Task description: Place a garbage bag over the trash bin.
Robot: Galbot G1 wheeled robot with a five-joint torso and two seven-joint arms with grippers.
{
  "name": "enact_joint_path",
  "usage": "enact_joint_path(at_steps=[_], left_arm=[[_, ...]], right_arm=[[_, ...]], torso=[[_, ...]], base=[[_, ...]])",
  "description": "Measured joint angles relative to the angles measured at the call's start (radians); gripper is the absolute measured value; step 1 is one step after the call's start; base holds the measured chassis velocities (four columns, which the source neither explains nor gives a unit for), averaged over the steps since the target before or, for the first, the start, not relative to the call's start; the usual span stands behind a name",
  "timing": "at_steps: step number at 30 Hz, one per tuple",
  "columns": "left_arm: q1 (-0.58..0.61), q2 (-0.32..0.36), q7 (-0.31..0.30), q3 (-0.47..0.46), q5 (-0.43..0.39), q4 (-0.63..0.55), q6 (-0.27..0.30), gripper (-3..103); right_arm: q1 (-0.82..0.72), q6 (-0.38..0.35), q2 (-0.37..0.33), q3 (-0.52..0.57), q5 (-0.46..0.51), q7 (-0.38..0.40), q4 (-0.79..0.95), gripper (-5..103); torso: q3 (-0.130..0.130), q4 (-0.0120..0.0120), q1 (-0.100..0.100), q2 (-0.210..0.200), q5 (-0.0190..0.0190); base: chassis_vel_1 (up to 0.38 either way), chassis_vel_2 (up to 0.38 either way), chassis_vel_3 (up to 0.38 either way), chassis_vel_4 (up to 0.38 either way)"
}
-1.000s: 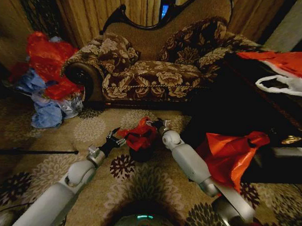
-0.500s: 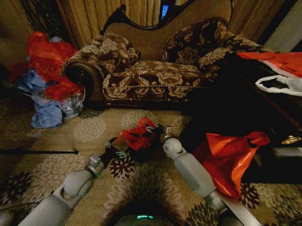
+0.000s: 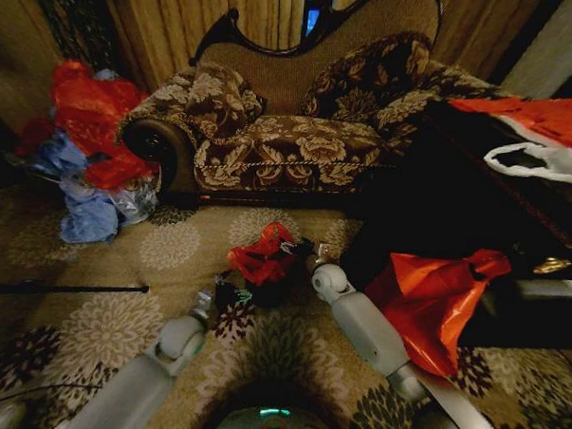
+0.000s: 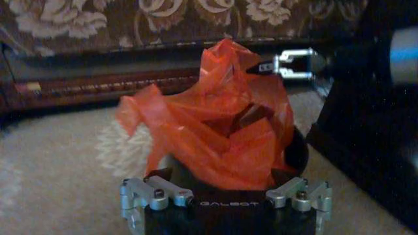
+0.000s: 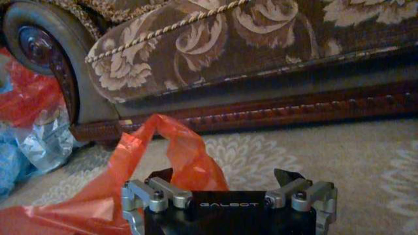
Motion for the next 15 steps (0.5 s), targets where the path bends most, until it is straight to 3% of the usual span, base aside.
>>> enact_joint_path(at_steps=[2,5,6,7,11,15], left_arm=[[-0.012,-0.018,-0.033,0.011,-0.023,0.0,0.013,100],[-0.035,-0.05,-0.147,0.029,-0.083,-0.007,0.051,100],[-0.035,-0.05,-0.147,0.029,-0.083,-0.007,0.051,100],[-0.044,-0.062,-0.202,0.031,-0.115,-0.012,0.071,100],[-0.051,-0.084,-0.263,0.016,-0.148,-0.017,0.094,100],[-0.051,-0.095,-0.271,-0.001,-0.174,-0.016,0.087,100]], right_arm=[[0.0,0.0,0.0,0.002,-0.003,-0.003,-0.007,100],[0.0,0.005,0.002,0.008,-0.015,-0.014,-0.024,100],[0.0,0.005,0.002,0.008,-0.015,-0.014,-0.024,100],[-0.001,0.005,0.004,0.011,-0.016,-0.016,-0.029,100],[-0.004,-0.001,0.007,0.016,0.006,-0.016,-0.033,100],[-0.005,-0.004,0.005,0.016,0.007,-0.017,-0.04,100]], torso=[[0.0,0.0,0.0,0.0,0.0002],[0.0,0.0,0.0,0.0,0.0002],[0.0,0.0,0.0,0.0,0.0002],[0.0,0.0,0.0,0.0,0.0002],[0.0,0.0,0.0,0.0,0.0003],[0.0,0.0002,0.0,0.0,0.0]], base=[[0.0,0.0,0.0,0.0],[0.0,0.0,0.0,0.0],[0.0,0.0,0.0,0.0],[0.0,0.0,0.0,0.0],[0.0,0.0,0.0,0.0],[0.0,0.0,0.0,0.0]])
